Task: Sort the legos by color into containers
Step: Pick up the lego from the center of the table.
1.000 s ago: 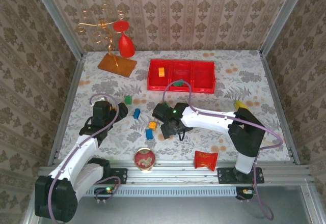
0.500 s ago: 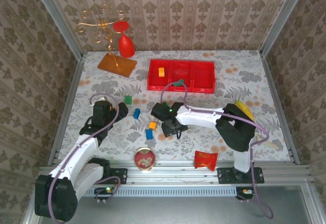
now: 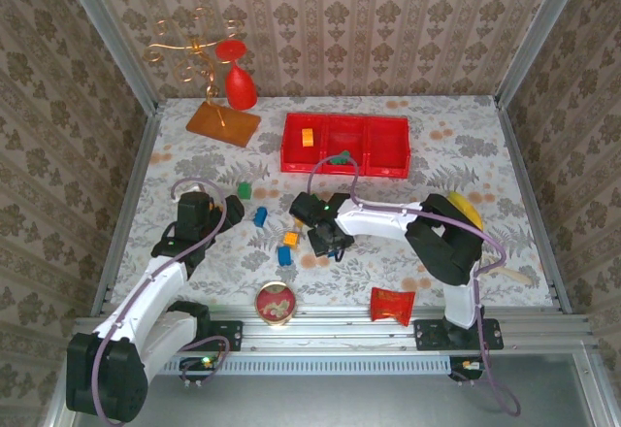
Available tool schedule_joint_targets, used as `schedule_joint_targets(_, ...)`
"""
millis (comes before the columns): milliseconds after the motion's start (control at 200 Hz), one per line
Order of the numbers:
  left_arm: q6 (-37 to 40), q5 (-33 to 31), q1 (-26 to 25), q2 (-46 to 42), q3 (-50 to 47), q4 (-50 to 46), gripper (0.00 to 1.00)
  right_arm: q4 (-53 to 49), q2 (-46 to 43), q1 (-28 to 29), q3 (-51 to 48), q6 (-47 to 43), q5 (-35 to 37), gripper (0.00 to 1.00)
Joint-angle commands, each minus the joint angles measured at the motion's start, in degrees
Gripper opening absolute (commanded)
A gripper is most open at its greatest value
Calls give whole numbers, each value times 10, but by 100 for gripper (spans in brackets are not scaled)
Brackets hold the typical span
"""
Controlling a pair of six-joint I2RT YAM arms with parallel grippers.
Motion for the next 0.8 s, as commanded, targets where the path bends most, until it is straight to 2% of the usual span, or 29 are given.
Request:
schedule_joint_targets(0,-15,3,3,-2,-11,6,100,-1,-1,-8,-12,6,-9,41)
schedule_joint_targets(405,-15,2,3,0,-9,8,100,-19,-62,-42,-52,12,23,22)
schedule_joint_targets(795,-8,10,3,0,-3,9,100,-24,-166,-143,-53,-28,80,19)
